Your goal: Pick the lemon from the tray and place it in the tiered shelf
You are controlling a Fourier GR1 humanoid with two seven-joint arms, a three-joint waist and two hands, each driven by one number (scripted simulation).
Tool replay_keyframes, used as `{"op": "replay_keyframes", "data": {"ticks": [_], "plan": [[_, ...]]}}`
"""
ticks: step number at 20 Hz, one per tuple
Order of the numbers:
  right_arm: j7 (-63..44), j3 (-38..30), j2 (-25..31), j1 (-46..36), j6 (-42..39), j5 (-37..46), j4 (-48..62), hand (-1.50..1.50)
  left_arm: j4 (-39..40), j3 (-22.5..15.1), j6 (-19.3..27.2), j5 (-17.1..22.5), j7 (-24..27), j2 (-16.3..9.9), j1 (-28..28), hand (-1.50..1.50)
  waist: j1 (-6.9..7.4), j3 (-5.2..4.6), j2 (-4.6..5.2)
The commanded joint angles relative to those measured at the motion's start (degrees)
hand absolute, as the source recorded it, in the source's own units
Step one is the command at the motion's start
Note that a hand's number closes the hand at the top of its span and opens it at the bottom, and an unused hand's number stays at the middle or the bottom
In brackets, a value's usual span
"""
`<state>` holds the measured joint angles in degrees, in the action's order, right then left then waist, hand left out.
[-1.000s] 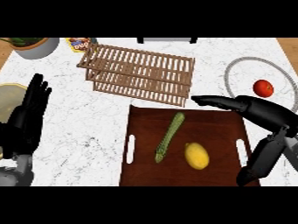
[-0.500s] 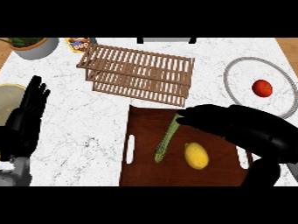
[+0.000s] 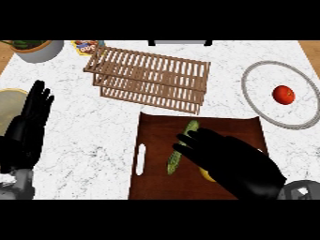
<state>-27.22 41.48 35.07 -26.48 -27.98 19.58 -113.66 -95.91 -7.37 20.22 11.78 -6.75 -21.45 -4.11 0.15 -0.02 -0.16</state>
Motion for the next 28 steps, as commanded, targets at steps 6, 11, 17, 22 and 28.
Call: {"op": "replay_keyframes", "data": {"ticks": [6, 11, 17, 22, 28], "plan": [[-0.8, 1.6, -1.9, 1.9, -2.6, 14.3, 5.5, -1.5, 2.7, 3.1, -3.2, 0.0, 0.1, 0.7, -2.1, 0.0, -0.12, 0.02, 0.15], [8.4, -2.0, -2.2, 7.4, -0.4, 18.7, 9.0, -1.5, 0.7, 3.4, -3.3, -2.7, -0.3, 2.5, -0.3, 0.0, -0.12, 0.03, 0.14], [10.5, -3.1, -10.8, 4.1, -1.3, 23.4, 17.4, -1.5, -2.6, 2.0, -2.5, -5.5, -2.3, 5.3, 0.6, 0.0, 0.26, 0.03, 0.16], [17.6, -4.8, -6.0, 13.1, 1.6, 29.1, 14.9, -1.5, 0.2, 5.4, -7.0, -4.3, 1.1, 5.6, 2.3, 0.0, -0.13, 0.02, 0.12], [24.2, -6.8, -12.5, 10.7, 6.0, 33.7, 25.8, -1.5, -3.6, 5.0, -5.7, -7.6, -4.6, 6.6, -0.3, 0.0, 0.07, 0.04, 0.15]]}}
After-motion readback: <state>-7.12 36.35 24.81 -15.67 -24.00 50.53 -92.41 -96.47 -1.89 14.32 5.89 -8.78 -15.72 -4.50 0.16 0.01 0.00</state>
